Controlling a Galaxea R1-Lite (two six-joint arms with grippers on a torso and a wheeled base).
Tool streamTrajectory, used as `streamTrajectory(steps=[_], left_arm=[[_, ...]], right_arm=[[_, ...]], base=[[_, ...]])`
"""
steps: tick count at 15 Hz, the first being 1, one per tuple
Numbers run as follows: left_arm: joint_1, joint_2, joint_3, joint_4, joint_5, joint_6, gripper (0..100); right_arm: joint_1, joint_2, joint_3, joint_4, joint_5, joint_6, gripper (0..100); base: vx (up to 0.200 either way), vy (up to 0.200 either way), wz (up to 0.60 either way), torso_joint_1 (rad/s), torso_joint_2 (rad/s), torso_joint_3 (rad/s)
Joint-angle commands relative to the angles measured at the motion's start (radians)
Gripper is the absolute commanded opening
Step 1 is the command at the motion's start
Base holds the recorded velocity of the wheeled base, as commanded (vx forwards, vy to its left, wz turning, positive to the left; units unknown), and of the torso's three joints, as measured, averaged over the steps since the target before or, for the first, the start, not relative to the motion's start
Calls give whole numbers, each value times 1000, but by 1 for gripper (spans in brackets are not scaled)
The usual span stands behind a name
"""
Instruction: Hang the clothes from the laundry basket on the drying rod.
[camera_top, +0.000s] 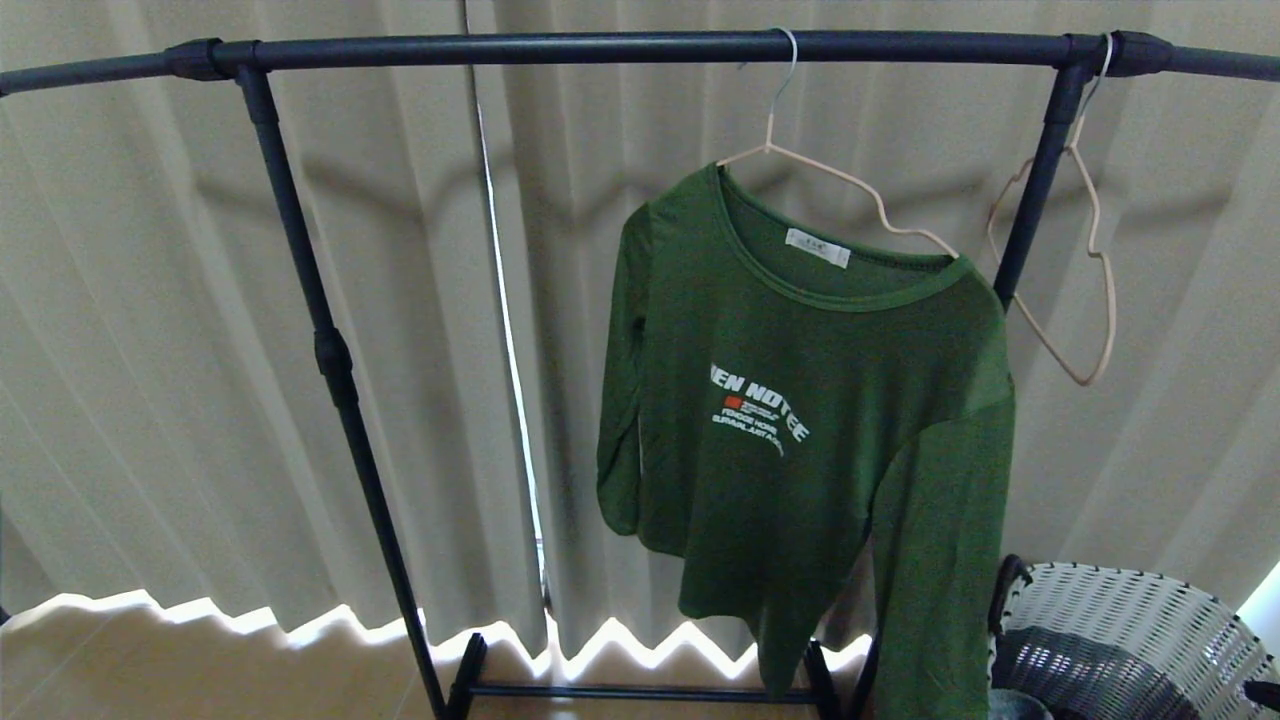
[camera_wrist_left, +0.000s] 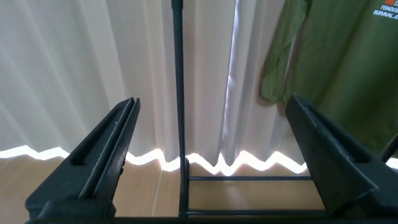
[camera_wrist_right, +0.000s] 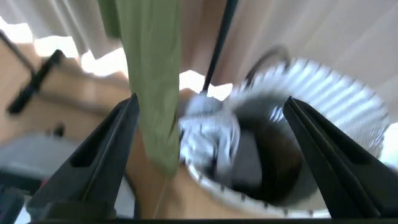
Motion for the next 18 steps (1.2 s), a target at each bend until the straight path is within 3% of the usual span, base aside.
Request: streamTrajectory(steps=[1,6,7,9,18], left_arm=[[0,0,0,-1,7,0,100],[0,0,0,-1,45,-5,100],[0,0,0,-1,45,-6,100],[0,0,0,-1,45,-6,100],[0,0,0,-1,47,-6,100]], right_arm=[[-4,554,-18,-134,-82,-5,100],[-18,824,-18,-285,-139,-5,100],[-24,942,-13,-365,-174,-3,100],[-36,1028,-7,-452,-196,-3,100],[-89,1244,27,-700,-257,-3,100]], base=[[0,0,0,0,0,0],[0,0,0,0,0,0],[0,0,0,0,0,0],[0,0,0,0,0,0],[0,0,0,0,0,0]])
